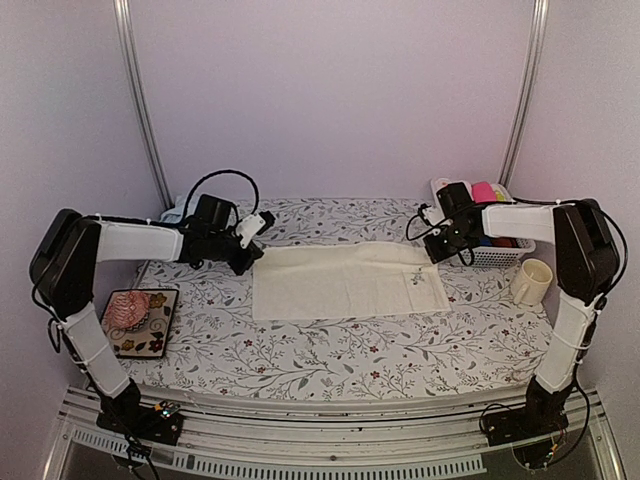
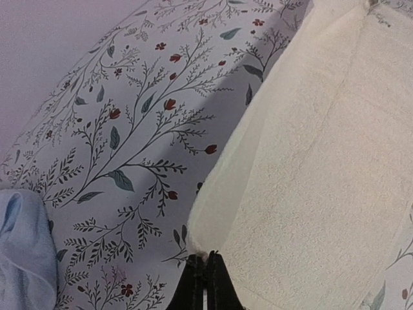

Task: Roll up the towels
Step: Fold the towel at the center of the board.

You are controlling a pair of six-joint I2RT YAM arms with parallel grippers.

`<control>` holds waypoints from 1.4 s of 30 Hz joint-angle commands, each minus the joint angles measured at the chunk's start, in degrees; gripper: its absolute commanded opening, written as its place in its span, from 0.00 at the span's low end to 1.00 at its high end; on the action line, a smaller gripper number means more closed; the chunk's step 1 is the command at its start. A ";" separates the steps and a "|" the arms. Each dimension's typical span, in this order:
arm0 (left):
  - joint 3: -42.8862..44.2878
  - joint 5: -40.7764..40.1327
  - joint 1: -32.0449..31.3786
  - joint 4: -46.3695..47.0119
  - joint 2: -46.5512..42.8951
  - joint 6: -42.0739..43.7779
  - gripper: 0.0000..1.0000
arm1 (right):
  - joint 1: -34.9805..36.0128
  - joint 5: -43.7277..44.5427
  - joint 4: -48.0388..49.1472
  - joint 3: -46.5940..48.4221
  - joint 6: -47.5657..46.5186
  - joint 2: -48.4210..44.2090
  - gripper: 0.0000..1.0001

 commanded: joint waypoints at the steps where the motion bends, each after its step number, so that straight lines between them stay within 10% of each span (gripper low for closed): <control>1: -2.19 0.65 -1.05 -0.73 -2.50 -1.19 0.00 | -0.32 -0.02 -0.14 -1.40 1.03 -2.91 0.02; 42: -7.22 -0.84 -4.76 -12.12 -11.56 -2.44 0.00 | 0.14 -1.09 -0.96 -11.09 3.13 -10.64 0.02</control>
